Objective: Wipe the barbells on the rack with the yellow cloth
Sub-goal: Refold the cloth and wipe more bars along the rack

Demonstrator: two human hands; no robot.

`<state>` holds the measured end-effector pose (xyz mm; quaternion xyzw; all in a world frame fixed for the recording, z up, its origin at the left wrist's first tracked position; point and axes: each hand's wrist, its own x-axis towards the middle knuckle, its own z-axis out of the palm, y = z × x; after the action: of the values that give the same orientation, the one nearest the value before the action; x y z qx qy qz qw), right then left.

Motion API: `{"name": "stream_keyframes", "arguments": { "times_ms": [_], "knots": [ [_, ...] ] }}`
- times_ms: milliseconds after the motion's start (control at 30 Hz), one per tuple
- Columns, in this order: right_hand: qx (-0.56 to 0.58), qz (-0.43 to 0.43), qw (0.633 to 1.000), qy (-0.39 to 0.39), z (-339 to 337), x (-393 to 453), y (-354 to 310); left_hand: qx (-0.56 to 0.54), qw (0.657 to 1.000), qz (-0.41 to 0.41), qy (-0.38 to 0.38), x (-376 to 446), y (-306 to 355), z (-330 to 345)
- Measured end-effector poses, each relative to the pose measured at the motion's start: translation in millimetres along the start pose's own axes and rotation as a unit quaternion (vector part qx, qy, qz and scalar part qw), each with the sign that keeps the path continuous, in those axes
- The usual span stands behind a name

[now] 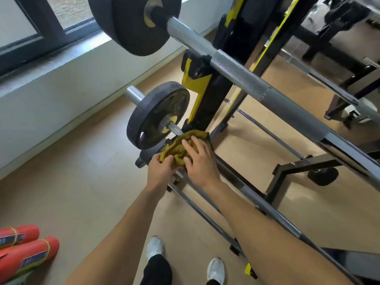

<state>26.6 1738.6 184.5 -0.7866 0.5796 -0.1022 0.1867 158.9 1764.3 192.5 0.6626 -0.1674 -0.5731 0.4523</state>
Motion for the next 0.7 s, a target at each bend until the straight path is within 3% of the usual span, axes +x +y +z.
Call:
{"name": "stream_keyframes", "arguments": {
  "times_ms": [167, 267, 367, 633, 700],
  "knots": [
    [0.022, -0.098, 0.995, -0.014, 7, 43, -3, 0.044, 0.995, 0.043, 0.075, 9, 11, -4],
    [-0.044, -0.126, 0.990, -0.053, 5, 62, -6, 0.068, 0.993, 0.058, 0.081, 15, 15, -5],
    [-0.127, -0.155, 0.977, -0.069, -2, 72, -5, 0.091, 0.993, 0.012, 0.077, 21, 16, -4],
    [-0.092, -0.127, 0.987, -0.029, -1, 45, 1, 0.133, 0.981, 0.006, 0.138, 9, 8, -1],
    [-0.052, -0.079, 0.995, -0.036, -5, 30, 12, 0.134, 0.982, 0.001, 0.133, 1, 5, 0]
  ]
}}
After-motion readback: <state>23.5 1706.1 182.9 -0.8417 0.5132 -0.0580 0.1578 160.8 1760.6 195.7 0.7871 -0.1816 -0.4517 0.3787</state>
